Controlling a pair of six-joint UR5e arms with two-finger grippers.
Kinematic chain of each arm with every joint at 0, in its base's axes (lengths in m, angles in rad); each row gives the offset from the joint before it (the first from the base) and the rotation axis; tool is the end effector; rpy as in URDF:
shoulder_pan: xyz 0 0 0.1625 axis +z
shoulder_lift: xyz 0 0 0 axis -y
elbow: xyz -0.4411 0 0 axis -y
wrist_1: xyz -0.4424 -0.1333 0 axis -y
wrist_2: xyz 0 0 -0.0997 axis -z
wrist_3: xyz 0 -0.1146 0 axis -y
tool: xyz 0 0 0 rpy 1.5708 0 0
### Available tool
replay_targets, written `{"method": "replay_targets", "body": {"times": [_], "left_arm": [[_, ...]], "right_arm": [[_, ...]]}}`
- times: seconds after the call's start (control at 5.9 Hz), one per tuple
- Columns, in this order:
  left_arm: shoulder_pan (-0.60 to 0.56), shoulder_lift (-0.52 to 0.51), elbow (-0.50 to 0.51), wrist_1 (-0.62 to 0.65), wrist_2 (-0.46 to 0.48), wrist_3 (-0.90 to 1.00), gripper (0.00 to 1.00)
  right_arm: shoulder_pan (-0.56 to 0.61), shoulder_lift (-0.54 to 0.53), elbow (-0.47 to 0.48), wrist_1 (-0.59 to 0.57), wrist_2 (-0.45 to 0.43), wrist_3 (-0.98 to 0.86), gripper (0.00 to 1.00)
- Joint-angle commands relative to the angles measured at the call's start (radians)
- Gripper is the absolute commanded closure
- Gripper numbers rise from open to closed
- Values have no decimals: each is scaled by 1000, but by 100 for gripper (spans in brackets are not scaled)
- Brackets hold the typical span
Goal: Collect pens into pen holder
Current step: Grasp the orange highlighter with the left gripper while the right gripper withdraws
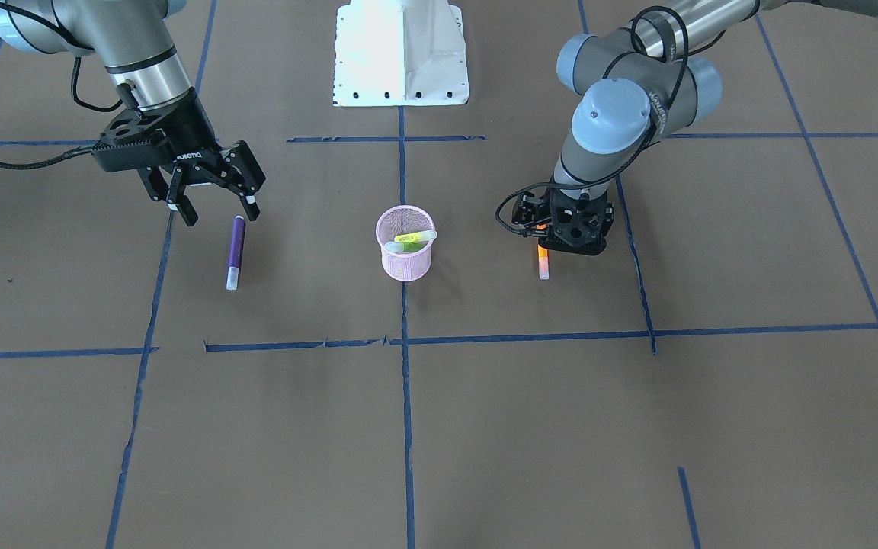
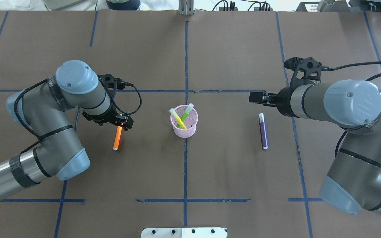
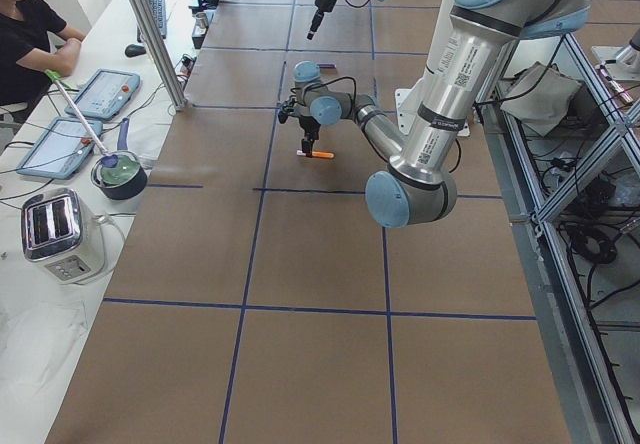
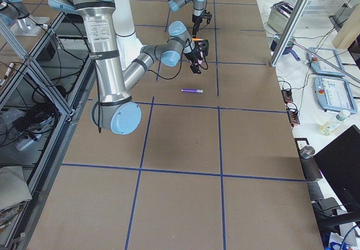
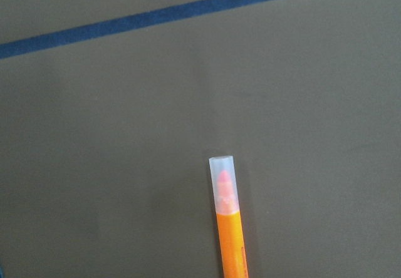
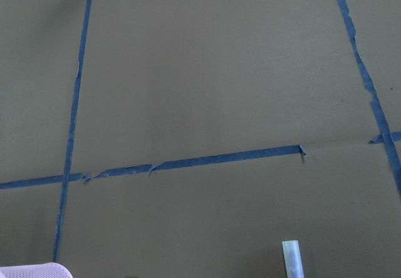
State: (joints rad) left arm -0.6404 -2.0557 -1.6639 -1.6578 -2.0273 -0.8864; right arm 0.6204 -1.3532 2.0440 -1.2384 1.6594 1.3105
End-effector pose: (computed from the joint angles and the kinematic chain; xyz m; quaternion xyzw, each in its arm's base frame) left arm 0.5263 -0.4954 0.3305 0.0269 0.3822 0.0941 0.9189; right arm -0.4048 -0.4406 0.2856 0.1735 -0.4589 0.1347 0.8609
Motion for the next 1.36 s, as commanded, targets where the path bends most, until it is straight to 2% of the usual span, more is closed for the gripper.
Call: {"method": "replay_targets", "body": {"times": [0.0,0.17,0.51,0.85,1.02,1.19], "left_arm": [[-22,-12,38,-2,-17,0,12],[-30,-14,56,-3,-33,-17,20],[-30,-29,82,-5,-33,-19,23],[-24,-70,127,-7,-34,-11,30],[-22,-72,136,-7,-36,-6,40],[-22,-72,136,-8,-36,-6,58]], "right_arm": [[2,-3,-4,-1,14,-5,0],[1,-1,-4,-1,14,-5,0],[1,-4,-4,-1,13,-5,0],[2,-6,-2,-1,10,-5,0],[2,-4,-4,-1,10,-5,0],[2,-4,-4,-1,8,-5,0]]}}
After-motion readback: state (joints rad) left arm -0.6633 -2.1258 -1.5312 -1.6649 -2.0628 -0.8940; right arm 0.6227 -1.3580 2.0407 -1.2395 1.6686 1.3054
